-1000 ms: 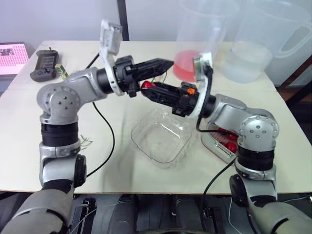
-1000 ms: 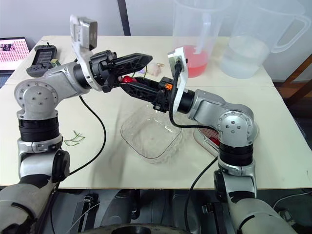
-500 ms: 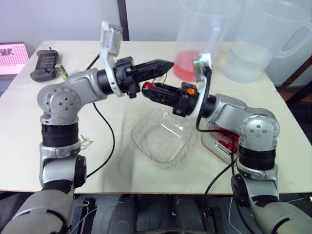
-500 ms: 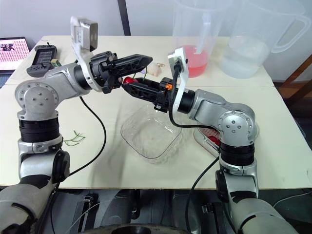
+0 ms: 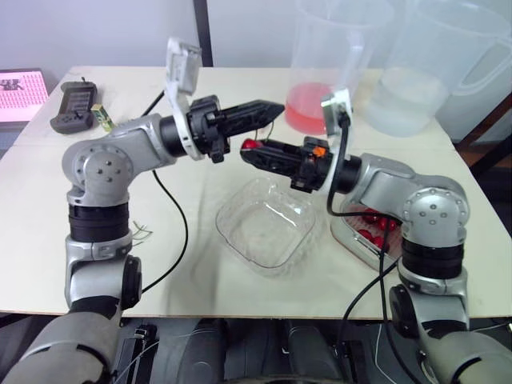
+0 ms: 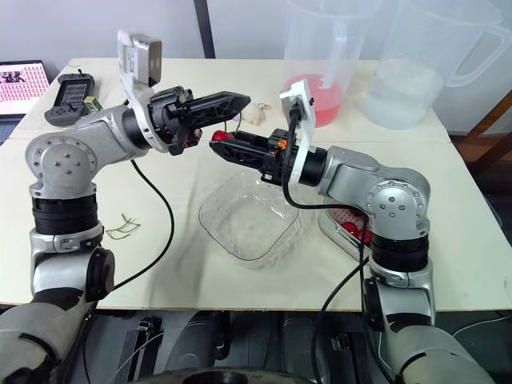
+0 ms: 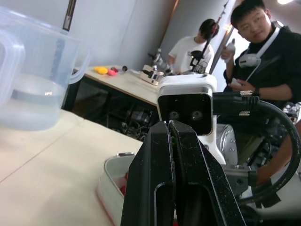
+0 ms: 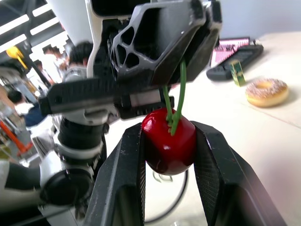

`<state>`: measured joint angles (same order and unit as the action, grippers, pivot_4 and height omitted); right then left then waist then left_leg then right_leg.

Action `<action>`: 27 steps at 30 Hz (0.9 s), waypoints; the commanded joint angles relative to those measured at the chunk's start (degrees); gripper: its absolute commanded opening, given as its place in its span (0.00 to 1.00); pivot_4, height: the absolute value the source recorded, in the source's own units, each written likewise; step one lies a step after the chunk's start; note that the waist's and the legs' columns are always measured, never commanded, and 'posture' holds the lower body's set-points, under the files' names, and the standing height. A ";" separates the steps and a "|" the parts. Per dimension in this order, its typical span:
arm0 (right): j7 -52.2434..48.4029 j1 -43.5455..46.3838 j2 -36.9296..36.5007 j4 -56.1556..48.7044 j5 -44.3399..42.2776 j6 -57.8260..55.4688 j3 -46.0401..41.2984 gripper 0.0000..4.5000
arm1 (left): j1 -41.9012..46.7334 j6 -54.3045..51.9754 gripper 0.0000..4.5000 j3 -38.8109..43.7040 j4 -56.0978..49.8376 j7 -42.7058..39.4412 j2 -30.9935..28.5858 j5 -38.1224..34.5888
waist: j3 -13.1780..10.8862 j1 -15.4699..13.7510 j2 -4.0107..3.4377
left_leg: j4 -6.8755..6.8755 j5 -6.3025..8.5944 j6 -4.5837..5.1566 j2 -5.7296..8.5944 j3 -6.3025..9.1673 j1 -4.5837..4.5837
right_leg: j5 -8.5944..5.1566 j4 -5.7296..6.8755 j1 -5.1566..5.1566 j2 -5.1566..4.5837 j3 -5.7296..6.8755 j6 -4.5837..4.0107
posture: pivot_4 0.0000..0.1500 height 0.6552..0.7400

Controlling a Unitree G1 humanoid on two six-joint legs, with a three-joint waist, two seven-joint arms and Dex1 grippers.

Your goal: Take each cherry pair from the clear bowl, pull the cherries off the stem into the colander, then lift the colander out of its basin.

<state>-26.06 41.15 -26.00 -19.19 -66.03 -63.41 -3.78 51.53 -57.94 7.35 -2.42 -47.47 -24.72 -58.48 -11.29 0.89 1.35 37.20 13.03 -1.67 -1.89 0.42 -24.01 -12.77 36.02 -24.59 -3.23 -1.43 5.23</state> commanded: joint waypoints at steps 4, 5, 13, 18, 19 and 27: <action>-6.32 -1.12 -12.48 -5.24 5.16 -4.49 5.88 0.29 | 1.17 2.30 0.00 0.90 -1.61 -0.72 0.00 0.07 | 0.00 -0.04 0.00 | 0.00 0.00 0.00 0.00 -0.01 -0.04 | -0.02 -0.10 -0.01 -0.01 0.00 -0.03 | 1.00 0.98; -6.84 -1.20 -13.23 -5.30 5.68 -4.29 6.03 0.29 | 1.14 2.33 0.00 0.86 -1.65 -0.72 0.01 0.08 | 0.00 -0.04 0.00 | 0.00 0.00 0.00 0.00 -0.01 -0.05 | -0.02 -0.11 0.00 -0.01 0.01 -0.04 | 1.00 0.98; -15.35 -6.63 -28.27 -7.30 7.05 -2.79 -4.36 0.29 | -0.20 2.72 0.00 0.41 -2.14 -2.05 -1.72 1.44 | 0.00 -0.37 0.00 | 0.00 0.00 0.00 0.01 0.00 -0.17 | -0.01 -0.25 -0.03 -0.02 0.03 -0.03 | 1.00 0.98; -27.44 -17.89 -45.39 -4.87 17.01 5.33 -11.41 0.29 | -2.46 3.60 0.00 -3.01 -3.20 -4.87 -5.74 5.91 | 0.01 -0.27 0.02 | -0.06 0.00 0.00 0.07 -0.03 -0.33 | -0.01 -0.59 -0.03 -0.08 0.01 -0.01 | 1.00 0.98; -30.99 -21.87 -48.99 -3.97 20.70 8.51 -12.39 0.29 | -3.08 3.99 0.00 -4.55 -3.68 -6.16 -7.22 7.38 | 0.00 -0.24 0.01 | -0.08 0.01 0.00 0.07 -0.03 -0.33 | -0.01 -0.61 -0.03 -0.07 0.02 -0.01 | 1.00 0.98; -42.09 -40.85 -55.93 3.79 41.29 30.13 -14.23 0.29 | -4.51 5.13 0.00 -5.74 -2.78 -10.09 -10.26 10.06 | 0.01 -0.05 -0.01 | -0.02 0.01 -0.01 0.04 -0.09 -0.24 | 0.00 -0.48 -0.06 -0.05 0.01 0.00 | 1.00 0.98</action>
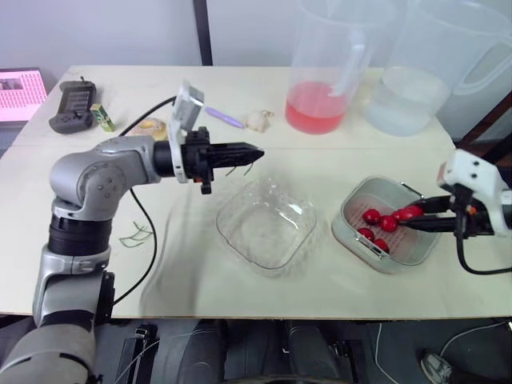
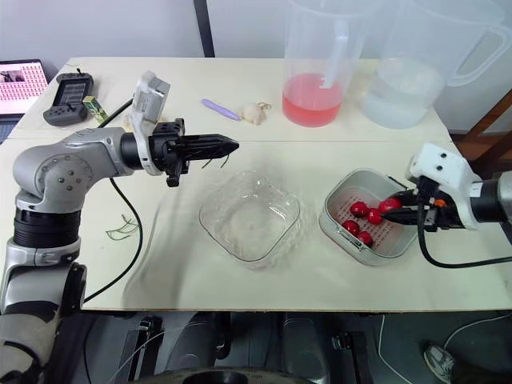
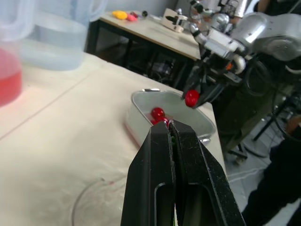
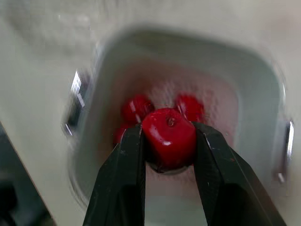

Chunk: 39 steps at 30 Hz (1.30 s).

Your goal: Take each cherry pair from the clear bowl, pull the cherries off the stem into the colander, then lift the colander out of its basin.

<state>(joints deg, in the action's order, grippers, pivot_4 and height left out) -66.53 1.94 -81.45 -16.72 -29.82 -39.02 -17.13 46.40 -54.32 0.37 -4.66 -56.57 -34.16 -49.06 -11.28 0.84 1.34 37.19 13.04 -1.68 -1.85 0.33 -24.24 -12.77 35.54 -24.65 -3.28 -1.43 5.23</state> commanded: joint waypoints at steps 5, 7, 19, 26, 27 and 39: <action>-0.81 -0.43 0.28 2.83 7.80 5.79 2.25 0.51 | -0.28 1.36 0.00 1.72 -1.28 -1.60 -2.00 1.51 | 0.00 0.06 -0.01 | 0.02 0.00 0.00 0.00 -0.01 0.01 | 0.03 0.02 0.00 -0.01 -0.01 -0.04 | 1.00 0.98; -1.47 0.58 0.17 2.99 7.87 5.39 2.85 0.72 | -0.32 1.62 0.00 2.01 -0.90 -2.09 -3.13 2.10 | 0.00 0.02 -0.01 | -0.01 0.00 0.00 0.00 0.00 0.01 | 0.03 0.02 0.00 0.00 -0.01 -0.04 | 1.00 0.98; -10.59 14.86 4.58 4.00 -8.12 1.33 -2.61 1.00 | -3.61 -1.39 0.00 6.93 -3.14 -2.04 -9.10 -0.17 | -0.02 0.46 -0.03 | 0.00 0.00 0.00 -0.02 0.01 0.00 | 0.03 0.02 0.00 0.02 -0.01 -0.02 | 1.00 0.98; -6.84 34.97 15.01 -1.30 -22.43 -7.74 4.87 1.00 | -17.44 -7.28 0.00 12.10 -4.07 -2.57 -20.86 0.32 | -0.03 1.06 -0.04 | -0.07 0.00 0.00 -0.09 0.00 0.30 | 0.00 0.39 0.00 0.06 -0.05 -0.07 | 1.00 0.98; -6.70 36.02 16.09 -1.92 -22.09 -7.74 6.38 1.00 | -20.01 -7.80 0.00 12.78 -3.53 -2.72 -22.17 0.65 | -0.03 1.00 -0.02 | -0.07 0.00 0.00 -0.09 0.00 0.31 | -0.01 0.41 0.00 0.06 -0.05 -0.09 | 1.00 0.98; -7.58 37.52 19.68 -3.81 -15.86 -4.57 14.61 1.00 | -33.40 -10.64 0.14 20.92 5.45 3.72 -19.72 1.59 | -0.02 -0.09 -0.01 | -0.02 0.00 -0.02 0.02 -0.18 0.01 | -0.03 0.33 -0.22 -0.28 -0.01 -0.10 | 1.00 0.98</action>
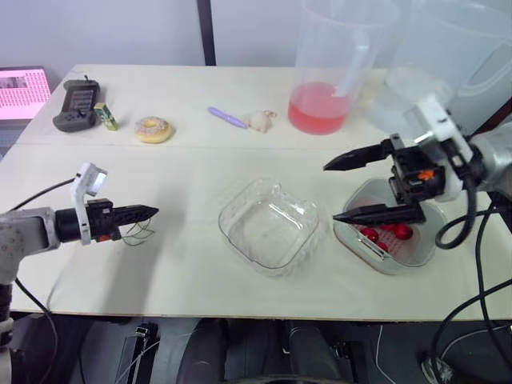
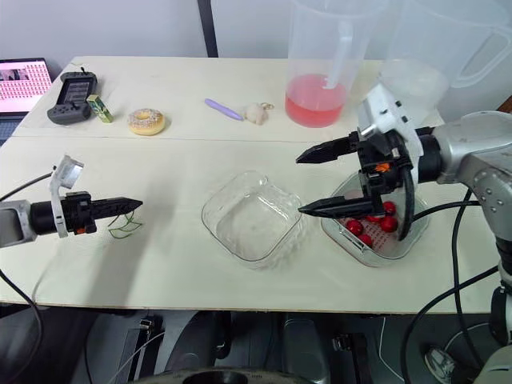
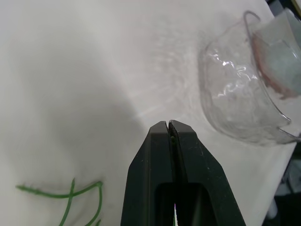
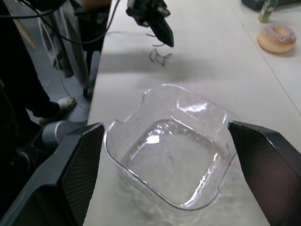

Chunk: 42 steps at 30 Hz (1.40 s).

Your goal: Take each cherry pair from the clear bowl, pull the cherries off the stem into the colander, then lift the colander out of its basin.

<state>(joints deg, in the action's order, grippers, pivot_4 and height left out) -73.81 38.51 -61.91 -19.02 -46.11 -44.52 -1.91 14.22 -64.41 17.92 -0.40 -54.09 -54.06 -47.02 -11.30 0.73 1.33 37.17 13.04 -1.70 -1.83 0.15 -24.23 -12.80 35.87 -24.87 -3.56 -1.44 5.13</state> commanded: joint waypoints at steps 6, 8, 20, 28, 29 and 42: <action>-0.40 0.81 0.30 -1.91 0.98 0.88 -0.31 1.00 | -1.65 0.47 0.80 6.35 3.38 3.81 1.28 0.01 | 0.00 0.09 0.00 | 0.01 -0.01 -0.01 -0.04 0.05 0.03 | 0.00 0.21 -0.11 0.08 0.01 -0.02 | 1.00 0.98; -0.78 0.62 0.17 -1.69 1.22 1.13 -0.43 1.00 | -1.19 0.65 0.99 7.53 4.67 4.24 1.26 -0.03 | 0.00 0.09 0.00 | 0.02 -0.01 -0.01 -0.03 0.03 0.04 | 0.00 0.21 -0.11 0.07 0.00 -0.02 | 1.00 0.98; 0.13 -0.31 -1.63 -1.41 0.70 -1.72 -2.10 1.00 | -2.15 1.50 0.99 12.57 -0.17 -1.15 -2.09 -4.32 | 0.00 0.11 0.00 | 0.01 -0.01 -0.02 -0.03 -0.01 0.03 | 0.01 0.19 -0.12 0.02 0.00 -0.02 | 1.00 0.98; 10.64 -6.36 -6.31 -8.62 -3.06 -12.86 -11.61 1.00 | 10.59 1.87 0.99 3.14 -13.09 -12.89 -5.17 -12.68 | 0.03 -0.19 0.02 | 0.07 -0.02 -0.05 0.02 -0.04 -0.11 | 0.01 0.11 -0.14 -0.06 0.01 -0.02 | 1.00 0.98; 11.95 -7.88 -6.79 -10.22 -4.30 -14.97 -14.19 1.00 | 13.55 3.33 0.99 1.07 -13.36 -13.39 -4.30 -12.04 | 0.03 -0.12 0.02 | 0.09 -0.01 -0.05 0.03 -0.06 -0.10 | 0.01 0.12 -0.12 -0.05 -0.01 -0.02 | 1.00 0.98; 31.53 -40.36 14.73 -25.78 -14.03 -40.11 -70.12 1.00 | 37.35 14.57 0.99 -22.25 -5.63 -21.90 9.74 -0.06 | 0.11 -1.43 0.09 | 0.18 -0.03 -0.02 0.00 0.16 0.04 | -0.02 0.19 0.14 0.27 -0.05 0.06 | 1.00 0.98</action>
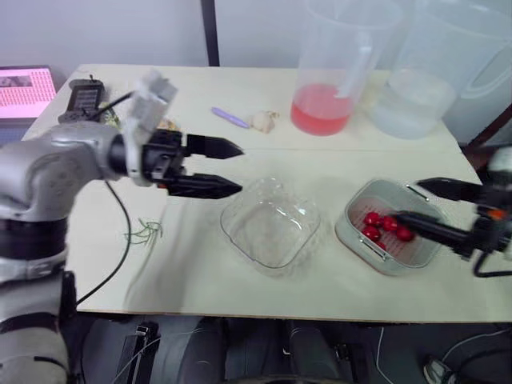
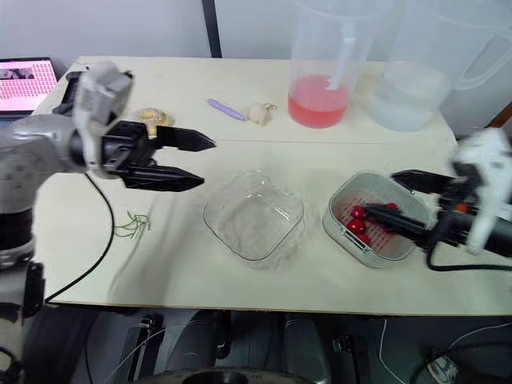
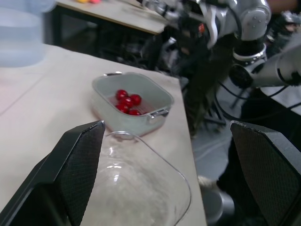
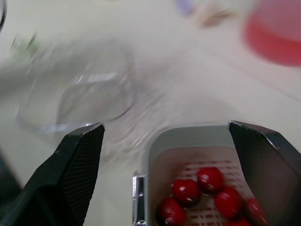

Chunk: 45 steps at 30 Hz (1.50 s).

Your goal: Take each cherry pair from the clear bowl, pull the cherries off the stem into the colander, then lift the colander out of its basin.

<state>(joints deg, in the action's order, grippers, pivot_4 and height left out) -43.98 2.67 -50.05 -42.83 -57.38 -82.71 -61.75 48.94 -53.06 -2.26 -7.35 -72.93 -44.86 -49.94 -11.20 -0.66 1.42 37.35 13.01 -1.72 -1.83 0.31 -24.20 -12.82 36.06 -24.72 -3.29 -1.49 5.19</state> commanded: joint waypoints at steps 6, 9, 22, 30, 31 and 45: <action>3.24 -22.67 11.83 -8.89 -9.50 6.12 -20.04 1.00 | 5.47 7.67 0.99 -5.90 6.37 -8.75 2.65 7.69 | 0.05 0.63 -0.08 | -0.07 0.01 0.01 -0.01 0.02 0.10 | -0.06 -0.04 0.08 0.01 0.00 0.06 | 1.00 0.98; 6.86 -25.46 11.14 -11.68 -12.48 11.58 -18.38 1.00 | 5.64 9.21 0.99 -6.22 7.80 -9.63 3.55 9.40 | 0.05 1.63 -0.07 | -0.01 0.01 0.01 -0.03 -0.01 0.35 | -0.14 -0.04 0.28 -0.03 -0.03 0.20 | 1.00 0.98; 29.62 -22.38 -24.60 -4.90 -26.35 13.71 6.02 1.00 | -3.28 15.72 0.99 -5.06 6.58 -7.12 1.12 17.30 | 0.04 1.30 0.03 | -0.19 0.01 0.01 -0.02 -0.03 0.40 | -0.01 -0.24 0.35 -0.09 -0.02 -0.08 | 1.00 0.98; 33.24 -15.36 -24.17 -2.60 -15.12 17.23 26.71 1.00 | -6.61 14.90 0.99 -2.33 3.80 -3.60 -0.13 16.84 | 0.05 1.12 0.05 | -0.02 0.01 0.01 0.04 0.07 -0.15 | 0.02 -0.58 0.22 -0.10 0.02 -0.05 | 1.00 0.98; 33.43 -14.50 -23.62 -2.35 -14.31 17.59 28.55 1.00 | -6.96 14.82 0.99 -2.16 3.41 -3.39 -0.36 16.77 | 0.06 1.19 0.05 | -0.03 0.01 0.01 0.04 0.07 -0.14 | 0.02 -0.60 0.22 -0.09 0.02 -0.04 | 1.00 0.98; 33.87 -6.86 -16.93 -2.18 -6.14 16.49 41.80 0.60 | -7.95 14.34 1.00 -1.53 2.28 -1.85 -1.54 16.85 | 0.06 1.26 0.04 | -0.03 0.01 0.01 -0.01 0.12 -0.08 | 0.03 -0.47 0.20 0.01 0.02 -0.02 | 1.00 0.98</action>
<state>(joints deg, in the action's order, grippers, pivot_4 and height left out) -10.47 -5.18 -67.33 -44.62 -64.19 -66.02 -19.83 40.71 -39.22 -5.44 -3.55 -74.78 -45.63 -33.02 -11.15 0.60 1.46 37.32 13.02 -1.70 -1.84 0.43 -24.27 -12.79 35.59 -24.53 -3.28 -1.47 5.16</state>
